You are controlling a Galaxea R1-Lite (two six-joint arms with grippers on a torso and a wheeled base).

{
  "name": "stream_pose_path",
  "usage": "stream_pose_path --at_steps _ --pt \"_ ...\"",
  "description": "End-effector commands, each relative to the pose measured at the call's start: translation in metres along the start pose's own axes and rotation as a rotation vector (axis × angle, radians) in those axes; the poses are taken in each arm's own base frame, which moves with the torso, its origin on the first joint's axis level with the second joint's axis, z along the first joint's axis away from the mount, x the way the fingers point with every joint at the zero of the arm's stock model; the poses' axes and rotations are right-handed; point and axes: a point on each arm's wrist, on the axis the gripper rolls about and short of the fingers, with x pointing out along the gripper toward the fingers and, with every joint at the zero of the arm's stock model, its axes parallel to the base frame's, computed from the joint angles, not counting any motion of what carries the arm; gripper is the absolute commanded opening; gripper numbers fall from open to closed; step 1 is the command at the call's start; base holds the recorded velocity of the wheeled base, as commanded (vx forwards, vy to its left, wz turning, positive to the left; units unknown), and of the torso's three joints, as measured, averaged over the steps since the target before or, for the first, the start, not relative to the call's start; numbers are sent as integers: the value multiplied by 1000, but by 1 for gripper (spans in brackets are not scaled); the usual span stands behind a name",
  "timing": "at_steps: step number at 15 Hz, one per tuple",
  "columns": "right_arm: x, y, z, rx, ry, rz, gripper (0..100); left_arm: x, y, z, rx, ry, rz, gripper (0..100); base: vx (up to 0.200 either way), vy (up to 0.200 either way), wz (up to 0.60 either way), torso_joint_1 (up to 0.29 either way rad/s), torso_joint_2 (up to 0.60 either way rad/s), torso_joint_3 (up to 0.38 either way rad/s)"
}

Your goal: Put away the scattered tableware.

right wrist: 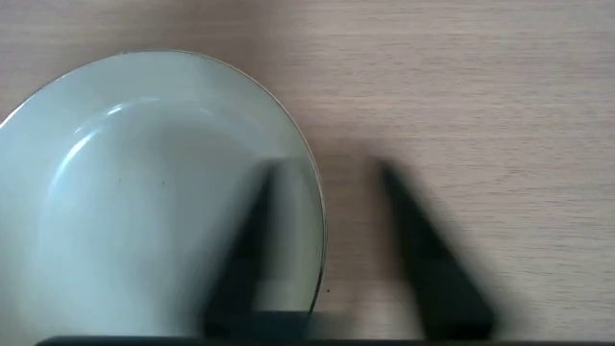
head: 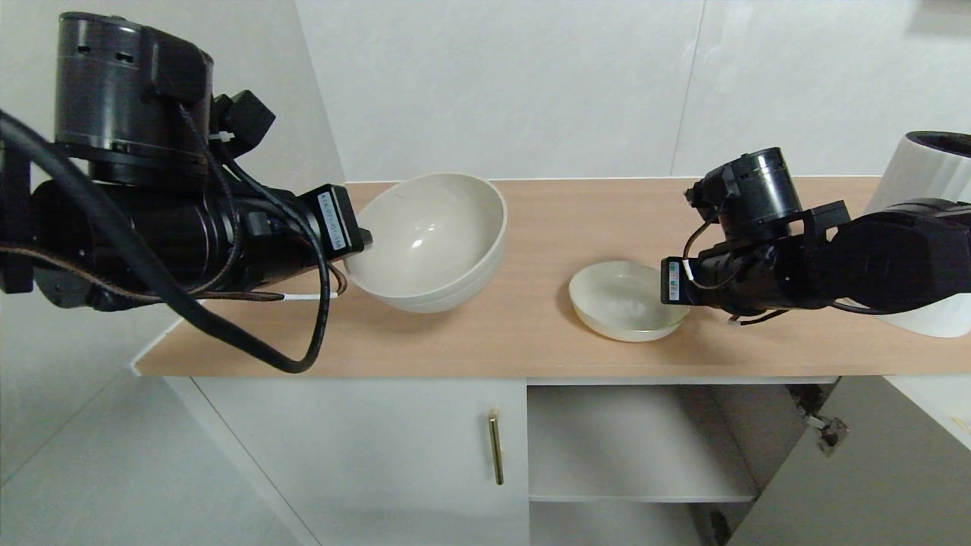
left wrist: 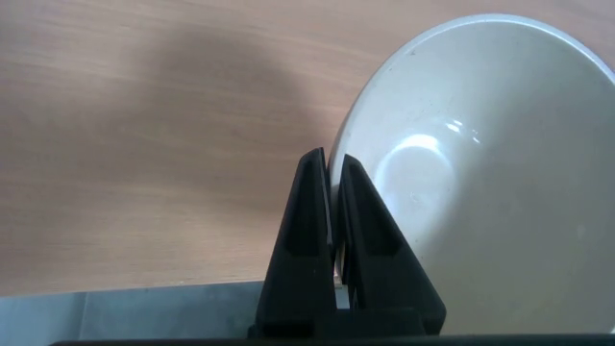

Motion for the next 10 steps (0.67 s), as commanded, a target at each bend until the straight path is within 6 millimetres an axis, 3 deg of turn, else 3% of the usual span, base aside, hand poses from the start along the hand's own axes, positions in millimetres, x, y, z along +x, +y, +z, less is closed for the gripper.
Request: stream_pose_path --at_steps 1,3,5,10 --pt "0 0 0 0 0 0 0 -4 -2 -1 2 0 -13 0 0 0 0 0 0 0" --pt "-8 -1 4 14 -19 12 0 -6 -4 -2 5 1 -23 0 0 0 0 0 0 0" --pt "-32 -7 14 45 -64 31 0 -12 -1 -5 6 4 -22 0 0 0 0 0 0 0" --pt "-128 -38 16 84 -41 257 0 -54 9 -25 33 9 -60 0 0 0 0 0 0 0"
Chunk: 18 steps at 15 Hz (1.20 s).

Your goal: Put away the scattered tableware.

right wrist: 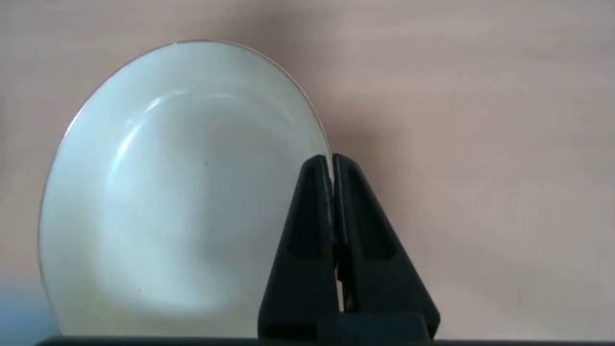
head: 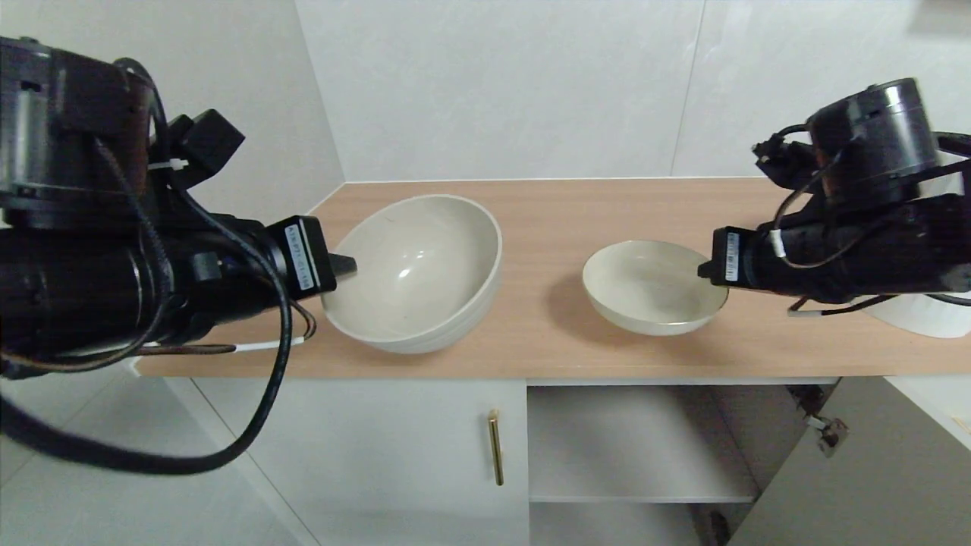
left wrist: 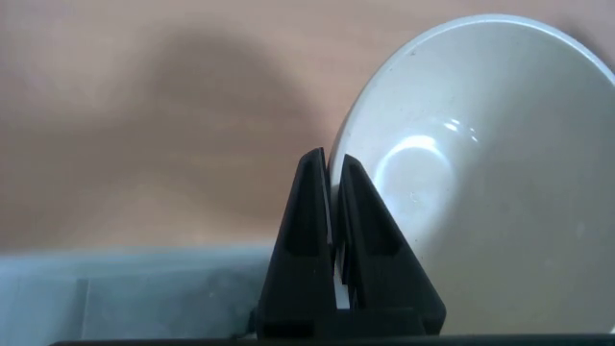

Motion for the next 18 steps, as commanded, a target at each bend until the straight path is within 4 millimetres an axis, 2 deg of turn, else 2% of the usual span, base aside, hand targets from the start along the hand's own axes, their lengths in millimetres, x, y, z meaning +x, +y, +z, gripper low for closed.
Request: stream_pose_path --at_steps 1,2,5,8,9,18 --pt "-54 -9 1 10 -23 91 0 -24 1 -4 9 -26 -36 0 0 0 0 0 0 0" --pt "-63 -16 -16 4 27 91 0 -34 4 -9 11 -26 -44 0 0 0 0 0 0 0" --pt "-77 -20 -34 -11 54 132 0 -46 21 -35 23 21 -21 0 0 0 0 0 0 0" --pt "-72 -22 -56 -34 144 158 0 -52 29 -46 27 39 -13 0 0 0 0 0 0 0" --pt "-73 -23 -60 -35 153 156 0 -51 29 -47 28 46 -9 0 0 0 0 0 0 0" --pt "-74 -26 -66 -52 143 154 0 -45 27 -51 34 90 -37 0 -200 0 0 3 1 0"
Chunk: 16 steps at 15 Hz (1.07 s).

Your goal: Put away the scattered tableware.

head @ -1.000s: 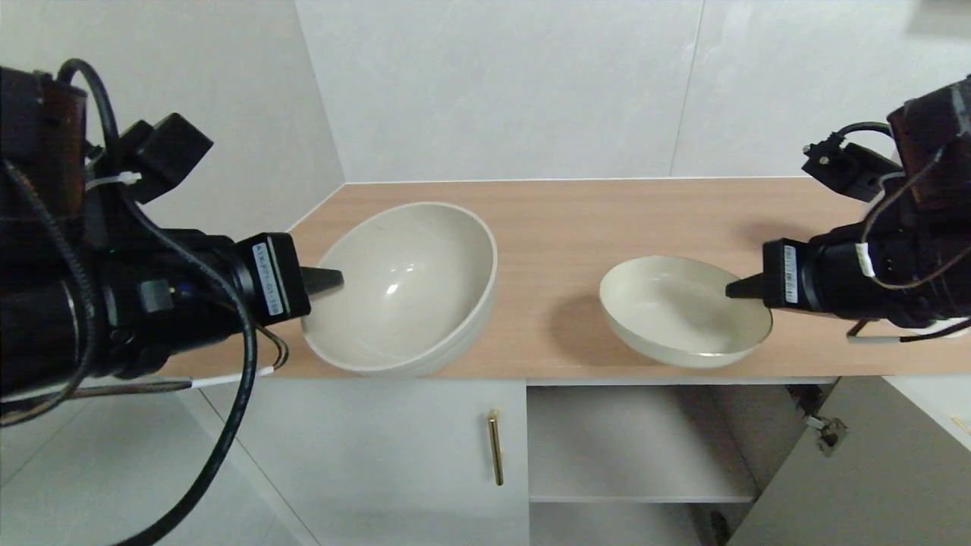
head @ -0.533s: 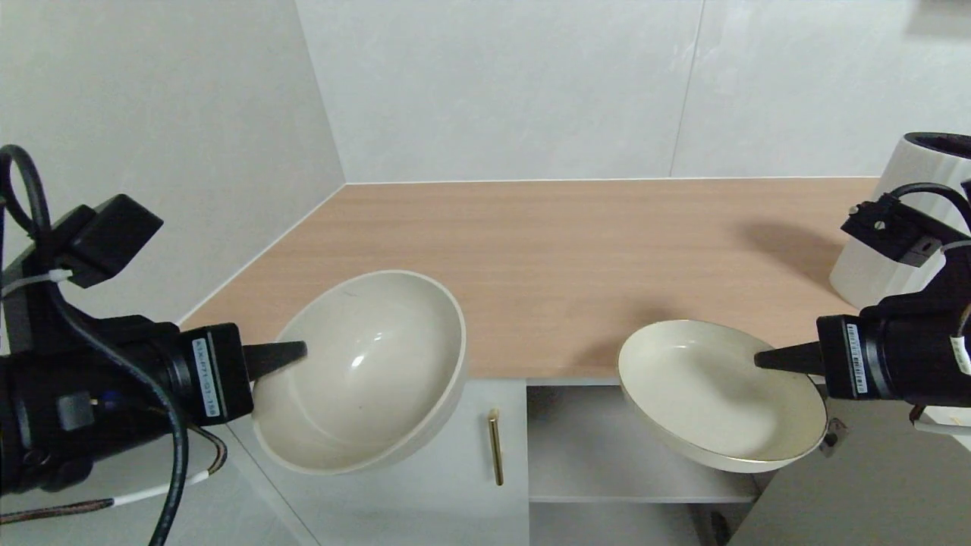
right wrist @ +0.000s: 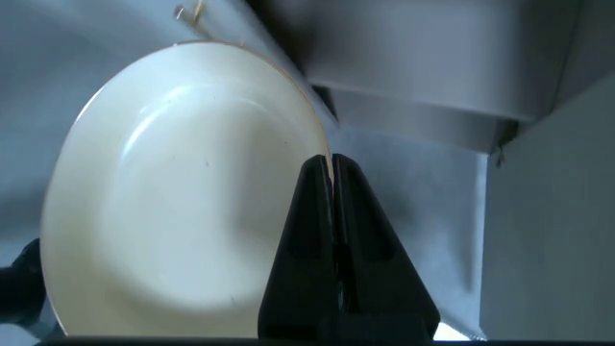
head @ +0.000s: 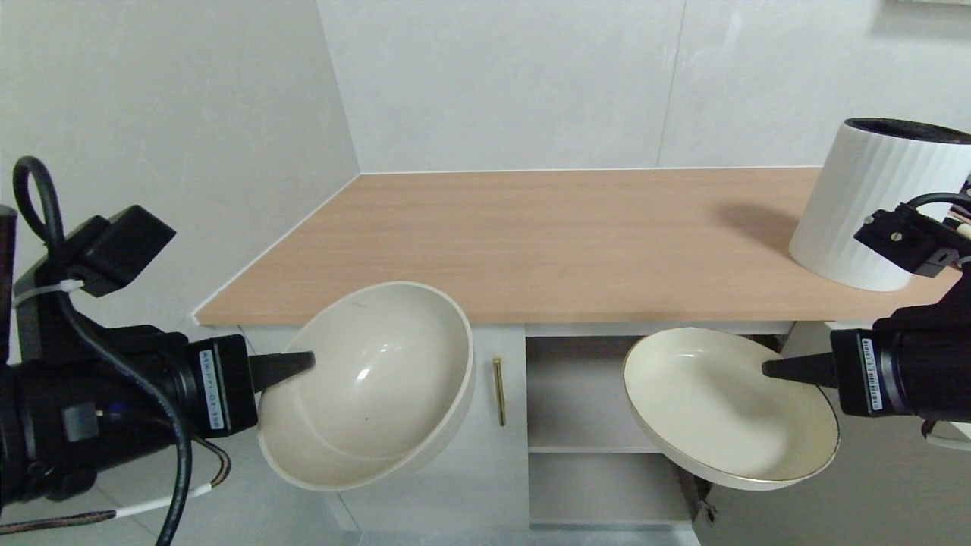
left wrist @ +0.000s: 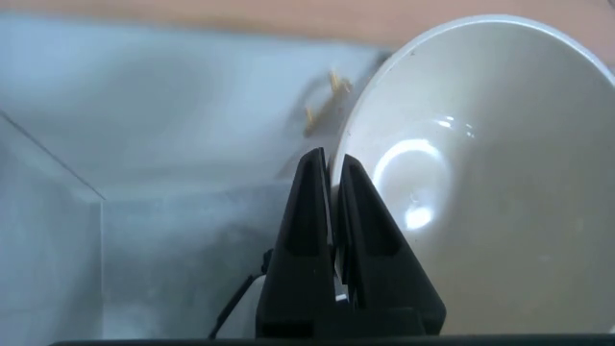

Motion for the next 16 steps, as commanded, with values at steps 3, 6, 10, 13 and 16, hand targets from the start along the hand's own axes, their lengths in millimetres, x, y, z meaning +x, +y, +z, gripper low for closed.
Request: stream_pose_path --at_steps 3,6,10,13,16 --pt "8 -2 -5 -3 -26 7 0 3 0 -2 2 11 5 0 0 0 0 0 0 0" --pt "17 -3 -8 -13 -58 18 0 3 0 -2 2 12 6 0 0 0 0 0 0 0" --pt "22 -4 -12 -30 -64 18 0 5 0 -2 3 18 8 0 0 0 0 -49 128 79" --pt "23 -4 -12 -30 -58 16 0 5 0 -2 3 19 9 0 0 0 0 -154 430 264" --pt "28 -5 -13 -31 -42 11 0 5 0 -2 3 19 9 0 0 0 0 -147 455 295"
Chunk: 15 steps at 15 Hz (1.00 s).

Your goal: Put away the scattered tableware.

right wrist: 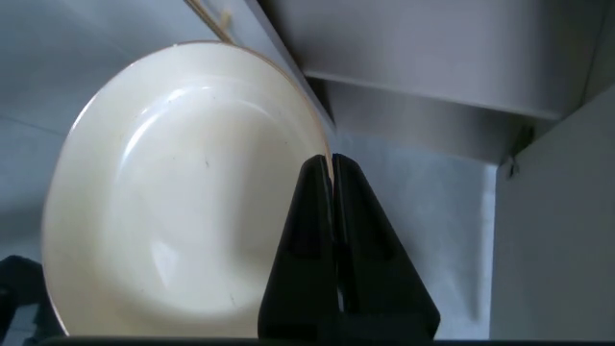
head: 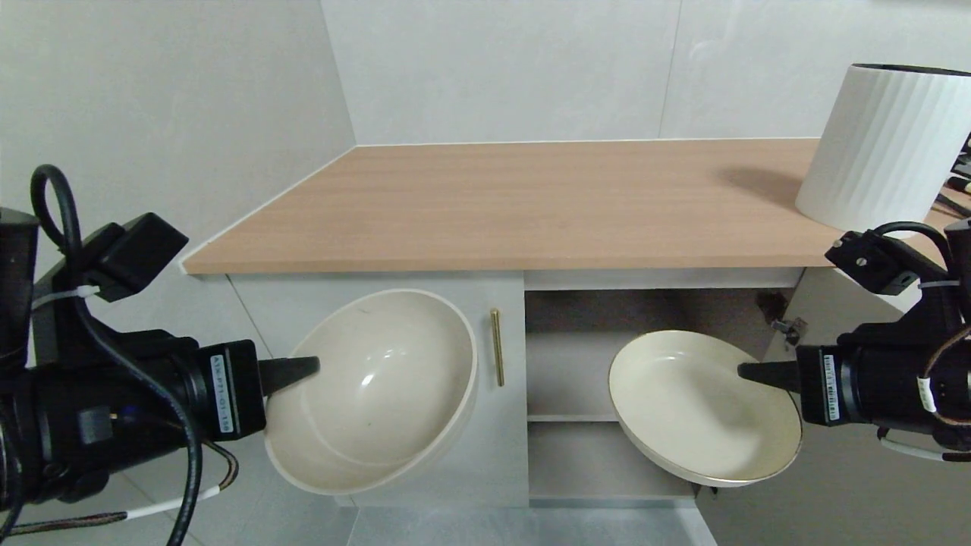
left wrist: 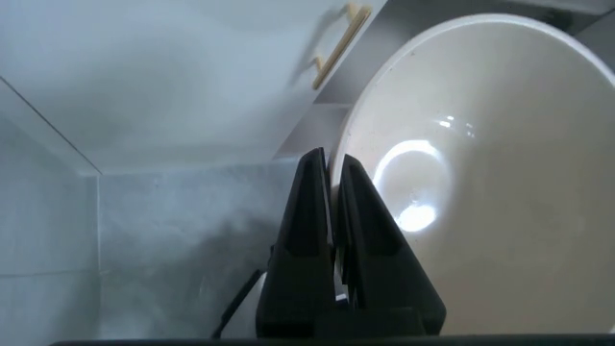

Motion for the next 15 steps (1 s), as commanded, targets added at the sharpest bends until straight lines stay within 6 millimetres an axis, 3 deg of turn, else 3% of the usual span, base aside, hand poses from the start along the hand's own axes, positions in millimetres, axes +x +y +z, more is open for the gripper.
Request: stream_pose_path --at_steps 1,7,14,15 --pt "6 0 -1 -1 19 -8 0 1 0 0 0 2 1 0 0 0 0 -124 447 305" --pt "14 -1 -4 -2 47 -17 0 1 0 0 0 3 2 0 0 0 0 -93 394 289" --pt "20 -2 -6 -1 67 -25 0 3 0 0 1 9 3 0 0 0 0 -10 29 13" --pt "28 -2 -8 -3 93 -33 0 3 0 -1 1 11 4 0 0 0 0 0 0 0"
